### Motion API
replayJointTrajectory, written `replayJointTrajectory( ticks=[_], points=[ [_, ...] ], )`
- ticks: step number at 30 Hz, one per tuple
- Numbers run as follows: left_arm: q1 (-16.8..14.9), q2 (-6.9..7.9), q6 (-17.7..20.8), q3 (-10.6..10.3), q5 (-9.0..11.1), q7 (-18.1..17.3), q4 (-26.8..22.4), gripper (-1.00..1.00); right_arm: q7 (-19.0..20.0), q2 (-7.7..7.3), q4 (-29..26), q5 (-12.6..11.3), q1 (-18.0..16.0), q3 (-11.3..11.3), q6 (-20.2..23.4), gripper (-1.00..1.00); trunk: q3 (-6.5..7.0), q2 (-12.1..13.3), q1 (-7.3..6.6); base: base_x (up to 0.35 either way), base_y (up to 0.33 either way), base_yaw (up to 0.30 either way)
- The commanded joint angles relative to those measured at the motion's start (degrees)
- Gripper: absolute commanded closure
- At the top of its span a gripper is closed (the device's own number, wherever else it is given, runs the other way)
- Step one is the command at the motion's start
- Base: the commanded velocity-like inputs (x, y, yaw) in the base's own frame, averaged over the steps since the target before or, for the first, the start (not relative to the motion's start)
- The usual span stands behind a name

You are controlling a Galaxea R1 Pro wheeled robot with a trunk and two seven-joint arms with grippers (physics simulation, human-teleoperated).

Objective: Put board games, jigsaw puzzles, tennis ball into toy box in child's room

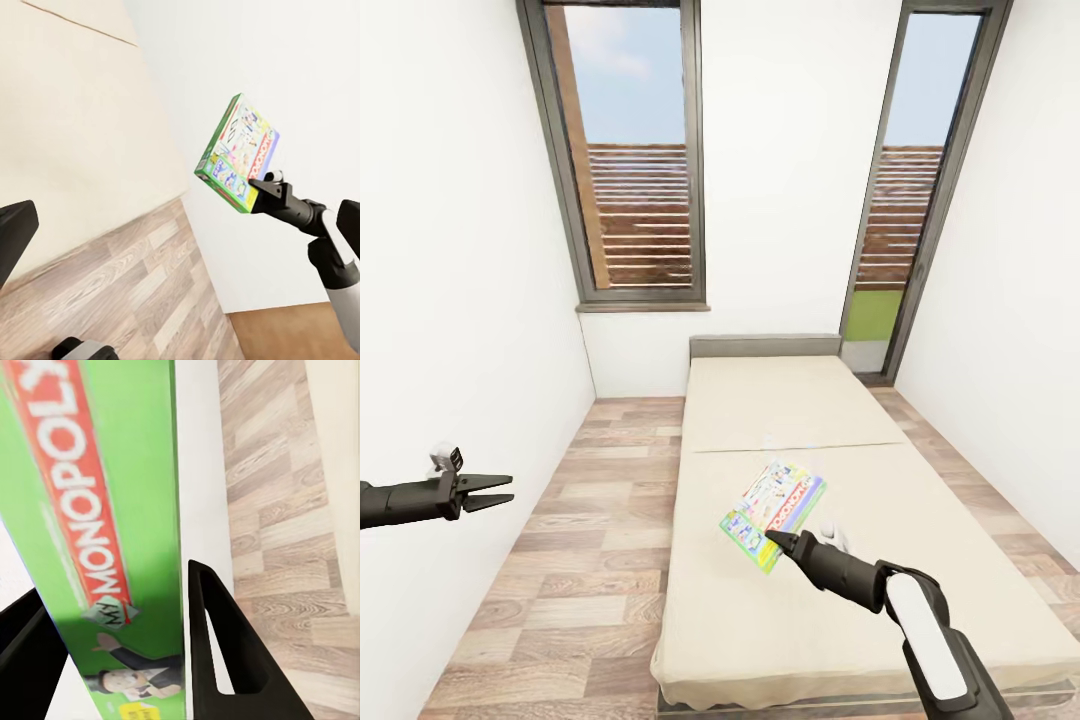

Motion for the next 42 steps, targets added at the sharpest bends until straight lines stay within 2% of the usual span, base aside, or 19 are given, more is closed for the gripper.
replayJointTrajectory(
  ticks=[1,18,42],
  points=[
    [-0.09,0.08,0.59,-0.37,0.21,-0.26,0.03,-1.00,0.52,0.05,0.11,0.44,-0.06,-0.06,0.22,1.00,-0.14,-0.14,0.04,0.000,0.000,0.000],
    [-0.09,0.15,0.57,-0.29,0.21,-0.26,0.03,-1.00,0.54,0.13,-0.21,0.32,-0.06,0.20,0.14,1.00,-0.14,-0.14,0.04,0.000,0.000,-0.023],
    [-0.09,0.16,0.55,-0.37,0.21,-0.26,0.03,-1.00,0.54,0.03,-0.25,0.23,-0.06,-0.14,0.19,1.00,-0.14,-0.14,0.04,-0.010,0.000,-0.267]
  ],
)
